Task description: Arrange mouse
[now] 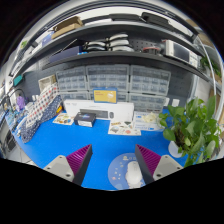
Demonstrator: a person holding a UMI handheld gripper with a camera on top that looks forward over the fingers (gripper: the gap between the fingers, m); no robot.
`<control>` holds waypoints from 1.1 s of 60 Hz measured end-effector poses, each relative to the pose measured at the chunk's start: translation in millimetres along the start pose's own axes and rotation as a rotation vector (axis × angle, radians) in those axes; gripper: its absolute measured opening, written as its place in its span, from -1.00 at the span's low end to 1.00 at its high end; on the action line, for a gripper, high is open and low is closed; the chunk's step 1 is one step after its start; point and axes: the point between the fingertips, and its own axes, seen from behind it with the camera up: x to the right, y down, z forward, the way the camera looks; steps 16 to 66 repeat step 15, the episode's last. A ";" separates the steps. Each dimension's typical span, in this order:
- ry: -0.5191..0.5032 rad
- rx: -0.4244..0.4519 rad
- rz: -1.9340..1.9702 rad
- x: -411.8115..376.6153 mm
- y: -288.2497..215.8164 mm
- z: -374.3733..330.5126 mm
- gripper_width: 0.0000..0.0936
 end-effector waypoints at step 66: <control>-0.038 0.010 -0.013 -21.1 2.7 -9.9 0.88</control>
